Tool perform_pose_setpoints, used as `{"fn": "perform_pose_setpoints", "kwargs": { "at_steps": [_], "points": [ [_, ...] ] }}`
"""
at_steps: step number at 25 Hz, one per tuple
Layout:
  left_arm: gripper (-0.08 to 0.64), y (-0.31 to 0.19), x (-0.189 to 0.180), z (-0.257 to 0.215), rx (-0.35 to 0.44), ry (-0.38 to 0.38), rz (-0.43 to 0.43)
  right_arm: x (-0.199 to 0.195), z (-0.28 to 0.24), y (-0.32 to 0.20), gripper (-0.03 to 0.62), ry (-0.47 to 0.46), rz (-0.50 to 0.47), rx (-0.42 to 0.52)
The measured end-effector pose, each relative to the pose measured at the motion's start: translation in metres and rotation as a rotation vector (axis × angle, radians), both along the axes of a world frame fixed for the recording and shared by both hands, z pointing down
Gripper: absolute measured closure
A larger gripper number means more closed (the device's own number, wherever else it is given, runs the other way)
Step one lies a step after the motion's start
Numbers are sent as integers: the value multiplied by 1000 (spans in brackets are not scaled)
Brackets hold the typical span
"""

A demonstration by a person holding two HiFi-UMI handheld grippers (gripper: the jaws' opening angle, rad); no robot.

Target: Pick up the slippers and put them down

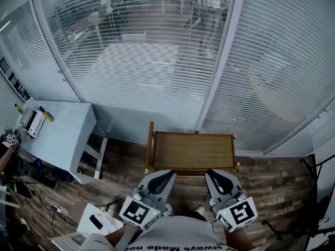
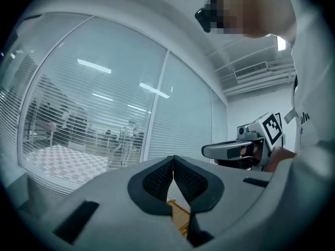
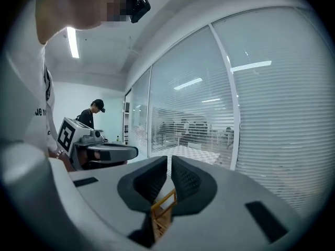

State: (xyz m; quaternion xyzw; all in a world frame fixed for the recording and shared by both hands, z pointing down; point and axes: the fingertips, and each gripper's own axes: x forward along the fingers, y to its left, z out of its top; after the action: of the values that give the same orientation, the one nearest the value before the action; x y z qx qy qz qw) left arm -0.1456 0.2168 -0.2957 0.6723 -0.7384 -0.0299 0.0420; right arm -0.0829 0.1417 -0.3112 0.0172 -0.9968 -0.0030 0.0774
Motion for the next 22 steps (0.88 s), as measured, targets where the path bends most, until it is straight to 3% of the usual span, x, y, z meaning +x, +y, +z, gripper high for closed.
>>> {"fn": "perform_pose_setpoints", "kwargs": {
  "at_steps": [6,22],
  "points": [
    [546,17,-1,-19,39,-11,16,-3,-10,19,571,-23,6,5],
    [546,20,5,-21,27,-12,32,-5,-24,29,572,-33,-2,49]
  ]
}}
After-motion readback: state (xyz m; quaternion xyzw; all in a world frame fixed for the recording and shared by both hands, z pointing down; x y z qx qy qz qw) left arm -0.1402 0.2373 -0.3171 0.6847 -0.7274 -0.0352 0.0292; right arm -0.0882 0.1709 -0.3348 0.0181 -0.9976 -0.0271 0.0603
